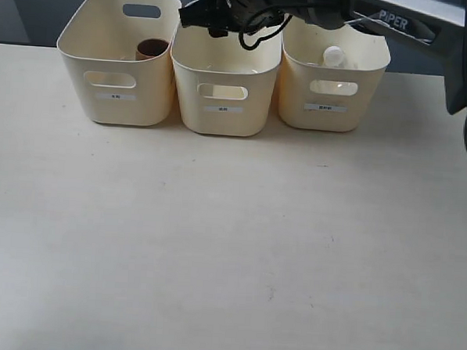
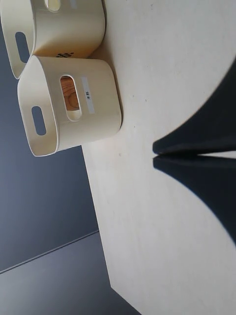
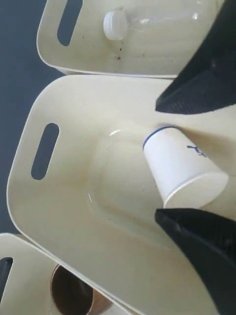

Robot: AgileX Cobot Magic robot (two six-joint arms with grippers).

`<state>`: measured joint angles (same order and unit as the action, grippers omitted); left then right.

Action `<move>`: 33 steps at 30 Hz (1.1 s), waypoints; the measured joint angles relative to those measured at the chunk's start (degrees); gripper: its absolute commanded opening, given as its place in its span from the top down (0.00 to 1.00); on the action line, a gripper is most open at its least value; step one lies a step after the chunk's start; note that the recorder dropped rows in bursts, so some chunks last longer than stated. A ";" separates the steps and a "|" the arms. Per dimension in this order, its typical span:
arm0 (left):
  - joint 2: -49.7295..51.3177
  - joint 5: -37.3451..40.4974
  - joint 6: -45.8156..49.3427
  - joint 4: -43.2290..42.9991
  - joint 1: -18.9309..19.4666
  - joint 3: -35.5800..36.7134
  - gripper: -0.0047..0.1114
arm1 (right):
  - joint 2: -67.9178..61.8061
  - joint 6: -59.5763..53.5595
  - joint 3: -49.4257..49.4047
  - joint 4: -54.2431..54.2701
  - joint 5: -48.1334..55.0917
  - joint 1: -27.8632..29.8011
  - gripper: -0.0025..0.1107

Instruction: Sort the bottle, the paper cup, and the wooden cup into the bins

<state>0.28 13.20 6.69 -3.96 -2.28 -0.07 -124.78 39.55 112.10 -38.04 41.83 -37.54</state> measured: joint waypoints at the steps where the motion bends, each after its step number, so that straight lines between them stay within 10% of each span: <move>1: 0.00 0.00 0.00 0.00 0.00 0.00 0.96 | 0.00 0.00 0.00 0.03 0.67 0.00 0.49; 33: 0.00 0.00 0.00 0.00 0.00 0.00 0.96 | 7.96 3.90 0.00 -10.03 27.21 0.12 0.49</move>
<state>0.28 13.20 6.69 -3.96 -2.28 -0.07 -116.82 43.46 112.10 -48.07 69.04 -37.42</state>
